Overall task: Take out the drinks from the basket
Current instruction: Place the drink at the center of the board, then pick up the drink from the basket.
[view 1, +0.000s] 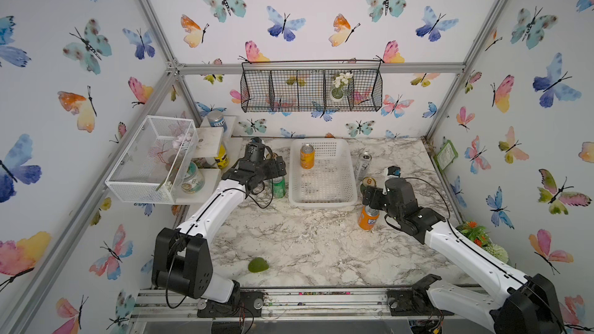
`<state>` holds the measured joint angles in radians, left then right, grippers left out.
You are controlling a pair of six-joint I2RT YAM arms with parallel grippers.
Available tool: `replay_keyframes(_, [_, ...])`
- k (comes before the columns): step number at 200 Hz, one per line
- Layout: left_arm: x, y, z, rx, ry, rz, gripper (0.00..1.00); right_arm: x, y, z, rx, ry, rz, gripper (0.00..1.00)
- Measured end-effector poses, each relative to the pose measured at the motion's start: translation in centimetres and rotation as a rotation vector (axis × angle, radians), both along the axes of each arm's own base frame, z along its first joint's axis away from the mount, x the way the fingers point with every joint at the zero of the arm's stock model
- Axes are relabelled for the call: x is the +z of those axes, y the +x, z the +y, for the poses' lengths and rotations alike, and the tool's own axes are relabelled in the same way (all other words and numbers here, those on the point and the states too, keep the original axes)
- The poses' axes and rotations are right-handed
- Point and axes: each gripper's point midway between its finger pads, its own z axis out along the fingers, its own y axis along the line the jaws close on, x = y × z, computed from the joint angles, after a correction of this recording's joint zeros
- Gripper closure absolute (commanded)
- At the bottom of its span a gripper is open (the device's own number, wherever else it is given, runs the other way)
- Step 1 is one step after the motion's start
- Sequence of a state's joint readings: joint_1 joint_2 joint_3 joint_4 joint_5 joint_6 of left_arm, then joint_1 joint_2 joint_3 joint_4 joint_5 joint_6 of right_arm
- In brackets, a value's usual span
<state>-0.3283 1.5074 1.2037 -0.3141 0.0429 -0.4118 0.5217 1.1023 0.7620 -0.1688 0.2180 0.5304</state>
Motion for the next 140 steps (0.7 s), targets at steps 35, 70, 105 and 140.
replay_keyframes(35, [0.4, 2.5, -4.5, -0.074, -0.004, -0.003, 0.00, 2.0, 2.0, 1.1, 0.011, 0.003, -0.058, 0.10])
replay_keyframes(70, [0.9, 7.4, -8.1, -0.119, 0.011, -0.027, 0.02, 1.0, 2.6, 1.4, 0.017, -0.016, -0.039, 0.10])
replay_keyframes(105, [-2.6, 10.9, -9.4, -0.128, 0.061, 0.012, 0.02, 1.2, 2.5, 1.4, 0.022, -0.022, -0.049, 0.09])
replay_keyframes(140, [-5.1, 12.7, -9.8, -0.132, 0.106, 0.038, 0.02, 1.4, 2.5, 1.3, 0.024, -0.027, -0.054, 0.09])
